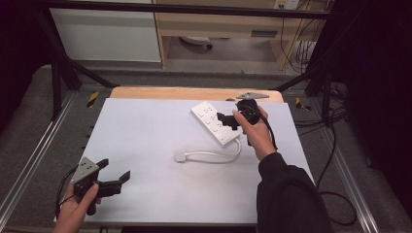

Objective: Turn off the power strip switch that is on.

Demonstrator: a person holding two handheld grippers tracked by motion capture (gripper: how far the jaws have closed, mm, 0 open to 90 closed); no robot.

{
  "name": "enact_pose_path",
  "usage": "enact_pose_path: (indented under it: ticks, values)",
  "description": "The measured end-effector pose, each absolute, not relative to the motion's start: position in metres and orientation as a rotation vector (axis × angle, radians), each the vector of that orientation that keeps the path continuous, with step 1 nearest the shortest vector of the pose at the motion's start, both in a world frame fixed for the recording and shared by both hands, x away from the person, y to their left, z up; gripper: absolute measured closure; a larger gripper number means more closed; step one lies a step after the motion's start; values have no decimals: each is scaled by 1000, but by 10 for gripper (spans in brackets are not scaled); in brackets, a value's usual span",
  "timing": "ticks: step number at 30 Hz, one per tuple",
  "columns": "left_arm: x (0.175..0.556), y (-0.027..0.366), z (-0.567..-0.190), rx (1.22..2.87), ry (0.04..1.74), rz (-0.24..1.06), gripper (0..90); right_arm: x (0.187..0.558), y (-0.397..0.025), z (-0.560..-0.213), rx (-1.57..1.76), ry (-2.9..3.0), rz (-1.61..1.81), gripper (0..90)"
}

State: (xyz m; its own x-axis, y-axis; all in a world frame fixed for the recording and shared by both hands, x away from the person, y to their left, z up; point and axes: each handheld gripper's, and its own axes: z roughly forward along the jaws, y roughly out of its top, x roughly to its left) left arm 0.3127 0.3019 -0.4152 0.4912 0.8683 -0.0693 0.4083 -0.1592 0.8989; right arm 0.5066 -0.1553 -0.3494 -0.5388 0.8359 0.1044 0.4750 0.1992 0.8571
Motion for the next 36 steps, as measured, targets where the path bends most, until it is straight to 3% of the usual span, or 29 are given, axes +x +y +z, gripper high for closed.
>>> enact_pose_path:
  ticks: [36]
  values:
    - [313,303,-417,1763,1100,590,55,462,-225,-325,1193,1975,1396,45]
